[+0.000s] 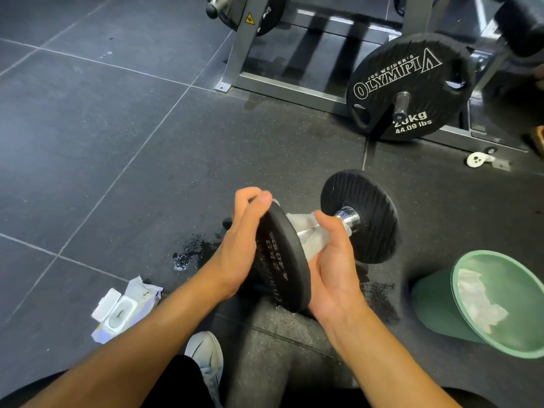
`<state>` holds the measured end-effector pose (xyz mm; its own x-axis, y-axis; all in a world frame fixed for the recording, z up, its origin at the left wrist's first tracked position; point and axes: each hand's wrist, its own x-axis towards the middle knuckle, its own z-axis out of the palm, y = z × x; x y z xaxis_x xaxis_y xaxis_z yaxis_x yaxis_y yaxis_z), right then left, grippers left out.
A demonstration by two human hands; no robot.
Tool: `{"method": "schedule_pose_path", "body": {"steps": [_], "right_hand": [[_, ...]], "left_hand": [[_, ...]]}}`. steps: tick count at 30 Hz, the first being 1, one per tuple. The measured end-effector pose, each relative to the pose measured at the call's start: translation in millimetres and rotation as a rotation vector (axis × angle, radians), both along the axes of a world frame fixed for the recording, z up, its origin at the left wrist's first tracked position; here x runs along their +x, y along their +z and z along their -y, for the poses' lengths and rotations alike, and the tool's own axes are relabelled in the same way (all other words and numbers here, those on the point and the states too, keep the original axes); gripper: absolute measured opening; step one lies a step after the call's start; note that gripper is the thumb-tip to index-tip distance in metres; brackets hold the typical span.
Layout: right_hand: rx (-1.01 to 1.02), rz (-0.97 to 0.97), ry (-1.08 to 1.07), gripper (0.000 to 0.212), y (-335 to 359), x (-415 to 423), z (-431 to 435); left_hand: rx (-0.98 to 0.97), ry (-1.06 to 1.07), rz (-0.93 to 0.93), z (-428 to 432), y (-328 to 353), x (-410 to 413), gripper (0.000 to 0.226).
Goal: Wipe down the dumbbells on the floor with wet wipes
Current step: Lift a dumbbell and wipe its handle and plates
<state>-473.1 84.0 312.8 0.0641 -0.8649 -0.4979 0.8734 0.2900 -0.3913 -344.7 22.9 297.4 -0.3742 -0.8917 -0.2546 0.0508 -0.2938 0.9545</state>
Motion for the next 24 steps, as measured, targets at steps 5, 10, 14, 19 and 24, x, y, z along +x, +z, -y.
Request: {"method": "schedule_pose_path", "body": {"steps": [5, 10, 14, 19, 24], "right_hand": [[-0.138, -0.016, 0.069, 0.057, 3.0, -2.2, 1.7], [-0.129, 0.02, 0.059, 0.05, 1.8, 3.7, 2.1], [-0.137, 0.007, 0.031, 0.048, 2.6, 5.1, 1.6], [-0.196, -0.03, 0.061, 0.05, 7.4, -0.7, 1.1], [-0.222, -0.016, 0.05, 0.059, 10.0, -0.8, 7.9]], "left_hand": [[-1.178, -0.179, 0.389, -2.2, 8.7, 14.9, 0.049], [-0.651, 0.05, 0.284, -1.9, 11.5, 9.3, 0.029], [0.144, 0.097, -0.073, -0.2, 10.3, 3.3, 0.051], [-0.684, -0.079, 0.273, -0.5, 10.0, 10.0, 0.041], [-1.1, -0.019, 0.371, 1.6, 16.0, 17.0, 0.041]]}}
